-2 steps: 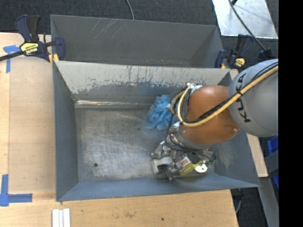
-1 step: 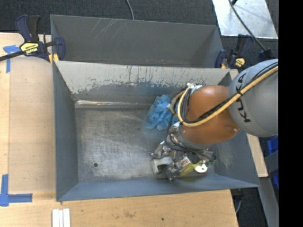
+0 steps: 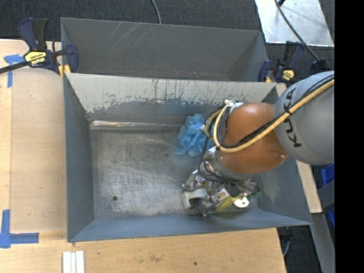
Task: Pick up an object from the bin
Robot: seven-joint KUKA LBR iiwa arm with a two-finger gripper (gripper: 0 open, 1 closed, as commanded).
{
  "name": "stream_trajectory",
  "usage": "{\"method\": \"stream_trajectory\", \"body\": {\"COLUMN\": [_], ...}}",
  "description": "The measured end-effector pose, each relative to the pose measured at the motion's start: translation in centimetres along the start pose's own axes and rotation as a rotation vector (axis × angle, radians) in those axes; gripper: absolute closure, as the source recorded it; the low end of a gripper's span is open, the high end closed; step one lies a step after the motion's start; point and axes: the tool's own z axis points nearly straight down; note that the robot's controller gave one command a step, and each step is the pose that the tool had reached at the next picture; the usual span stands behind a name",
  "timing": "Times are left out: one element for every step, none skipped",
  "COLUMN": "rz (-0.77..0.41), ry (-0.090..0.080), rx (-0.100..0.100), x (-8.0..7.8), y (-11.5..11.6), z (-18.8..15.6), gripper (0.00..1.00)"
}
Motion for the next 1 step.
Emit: {"method": "stream_trajectory", "body": {"rz": [0.001], "ry": [-0.004], "rx": [-0.001], "x": [0.09], "y": [0.07], "z": [-0.42], "gripper": [1.00]}}
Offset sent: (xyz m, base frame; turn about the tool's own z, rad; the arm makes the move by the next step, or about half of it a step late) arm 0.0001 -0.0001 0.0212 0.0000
